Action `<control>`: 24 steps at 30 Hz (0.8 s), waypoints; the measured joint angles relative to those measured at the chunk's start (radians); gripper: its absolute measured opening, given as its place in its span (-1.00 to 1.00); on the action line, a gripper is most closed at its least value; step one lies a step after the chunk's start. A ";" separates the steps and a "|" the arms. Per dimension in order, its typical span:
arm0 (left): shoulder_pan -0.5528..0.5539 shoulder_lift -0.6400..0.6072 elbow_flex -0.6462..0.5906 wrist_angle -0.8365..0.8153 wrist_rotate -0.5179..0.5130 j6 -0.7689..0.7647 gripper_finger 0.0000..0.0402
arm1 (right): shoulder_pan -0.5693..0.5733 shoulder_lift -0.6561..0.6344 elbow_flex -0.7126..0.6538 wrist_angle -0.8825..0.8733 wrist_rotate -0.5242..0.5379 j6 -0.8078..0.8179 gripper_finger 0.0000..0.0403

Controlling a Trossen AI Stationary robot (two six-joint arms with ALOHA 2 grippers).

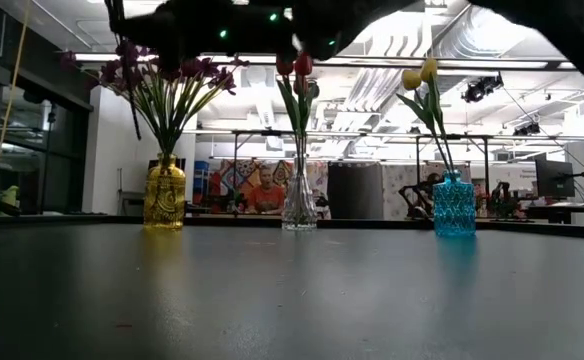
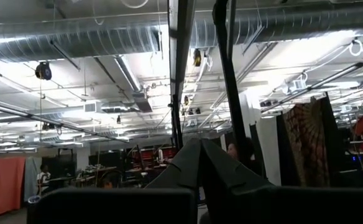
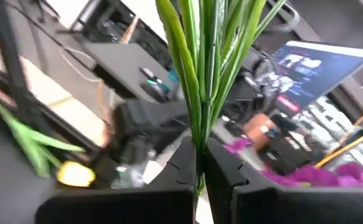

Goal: Sort flowers into vase by color
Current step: Put the purple flowers into the yellow flower vase

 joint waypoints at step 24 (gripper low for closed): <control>-0.106 0.000 0.000 -0.007 -0.110 0.118 -1.00 | -0.108 0.077 0.151 -0.109 0.057 -0.083 -1.00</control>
